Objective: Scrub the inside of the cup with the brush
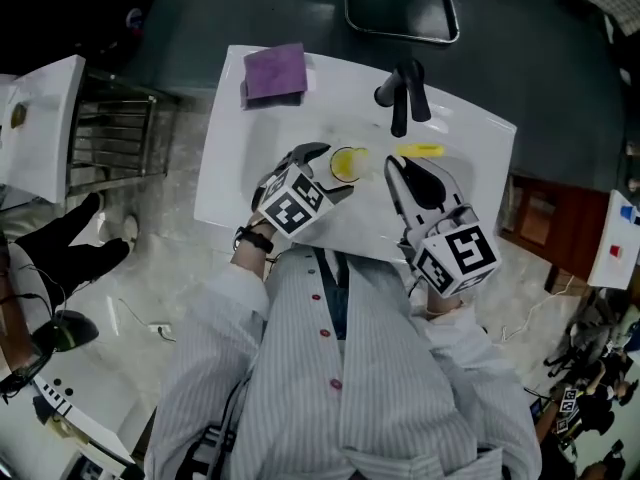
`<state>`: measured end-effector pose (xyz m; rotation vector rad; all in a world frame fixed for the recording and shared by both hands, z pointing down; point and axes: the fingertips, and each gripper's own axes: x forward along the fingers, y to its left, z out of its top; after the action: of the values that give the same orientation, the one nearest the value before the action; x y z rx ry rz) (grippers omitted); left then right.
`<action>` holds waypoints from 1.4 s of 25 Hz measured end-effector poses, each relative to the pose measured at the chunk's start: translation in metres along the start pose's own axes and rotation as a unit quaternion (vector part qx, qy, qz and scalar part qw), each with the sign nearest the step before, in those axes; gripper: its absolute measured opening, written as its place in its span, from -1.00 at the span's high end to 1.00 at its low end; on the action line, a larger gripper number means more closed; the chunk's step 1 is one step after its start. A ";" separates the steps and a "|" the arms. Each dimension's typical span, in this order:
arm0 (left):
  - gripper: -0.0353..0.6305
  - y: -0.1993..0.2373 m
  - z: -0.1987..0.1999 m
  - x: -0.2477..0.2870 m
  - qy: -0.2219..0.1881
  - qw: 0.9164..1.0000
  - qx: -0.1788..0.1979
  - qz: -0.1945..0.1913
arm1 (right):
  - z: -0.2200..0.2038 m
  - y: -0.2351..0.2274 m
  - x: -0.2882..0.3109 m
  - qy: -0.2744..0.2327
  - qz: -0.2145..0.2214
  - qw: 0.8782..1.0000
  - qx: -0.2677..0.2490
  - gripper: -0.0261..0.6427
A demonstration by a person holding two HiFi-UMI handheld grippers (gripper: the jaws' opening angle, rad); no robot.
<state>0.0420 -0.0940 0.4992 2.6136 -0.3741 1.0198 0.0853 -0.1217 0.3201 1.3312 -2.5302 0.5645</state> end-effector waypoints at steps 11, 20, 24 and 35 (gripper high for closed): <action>-0.04 -0.019 0.090 -0.076 -0.111 0.994 0.022 0.007 | 0.052 0.003 -0.051 -0.062 -0.031 0.998 0.004 0.75; 0.50 -0.029 0.159 -0.123 -0.233 0.972 -0.037 0.007 | 0.076 -0.003 -0.079 -0.095 -0.051 0.994 0.013 0.75; 0.72 -0.040 0.175 -0.136 -0.256 0.965 -0.063 -0.003 | 0.083 -0.001 -0.090 -0.107 -0.051 0.993 0.017 0.75; 0.87 -0.049 0.201 -0.155 -0.295 0.952 -0.078 -0.021 | 0.087 0.003 -0.101 -0.119 -0.051 0.991 0.013 0.75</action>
<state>0.0712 -0.1048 0.2427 2.7134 -0.5041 0.1580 0.1376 -0.0836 0.2037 1.6145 -2.6263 0.4432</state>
